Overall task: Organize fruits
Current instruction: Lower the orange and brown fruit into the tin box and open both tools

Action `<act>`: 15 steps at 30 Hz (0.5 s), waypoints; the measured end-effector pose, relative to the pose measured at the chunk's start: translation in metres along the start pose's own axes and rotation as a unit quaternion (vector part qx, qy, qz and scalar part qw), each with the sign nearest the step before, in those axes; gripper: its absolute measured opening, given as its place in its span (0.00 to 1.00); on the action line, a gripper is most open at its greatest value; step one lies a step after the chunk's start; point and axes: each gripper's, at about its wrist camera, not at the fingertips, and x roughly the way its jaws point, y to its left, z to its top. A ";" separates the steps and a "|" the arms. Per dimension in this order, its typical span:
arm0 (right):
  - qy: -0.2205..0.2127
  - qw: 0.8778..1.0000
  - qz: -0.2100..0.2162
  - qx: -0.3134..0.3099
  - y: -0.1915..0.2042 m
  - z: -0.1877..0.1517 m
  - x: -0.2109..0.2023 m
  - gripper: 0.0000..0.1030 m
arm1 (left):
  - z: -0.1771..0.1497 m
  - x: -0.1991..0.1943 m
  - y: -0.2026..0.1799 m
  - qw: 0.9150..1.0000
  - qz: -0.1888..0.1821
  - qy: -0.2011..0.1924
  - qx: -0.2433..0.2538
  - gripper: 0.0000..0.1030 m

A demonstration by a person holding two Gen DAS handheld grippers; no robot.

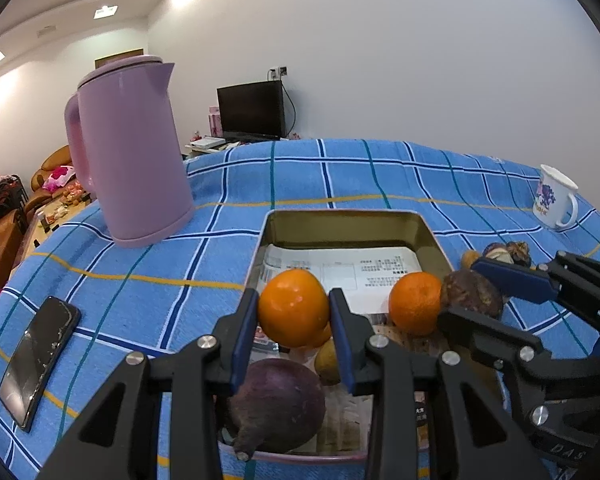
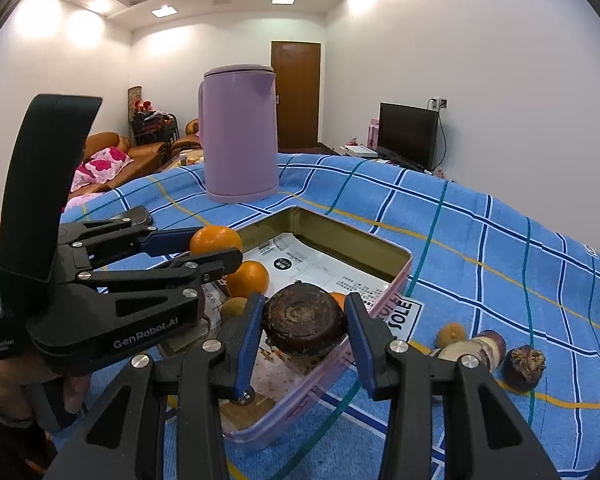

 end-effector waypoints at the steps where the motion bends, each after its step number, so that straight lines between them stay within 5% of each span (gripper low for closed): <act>1: 0.001 1.000 0.000 0.000 0.000 0.000 0.000 0.42 | 0.000 0.001 0.000 1.000 0.000 0.002 0.001 0.36; 15: 0.025 1.000 0.006 -0.006 0.002 0.001 0.009 0.42 | 0.000 0.006 -0.003 1.000 0.009 0.019 0.009 0.43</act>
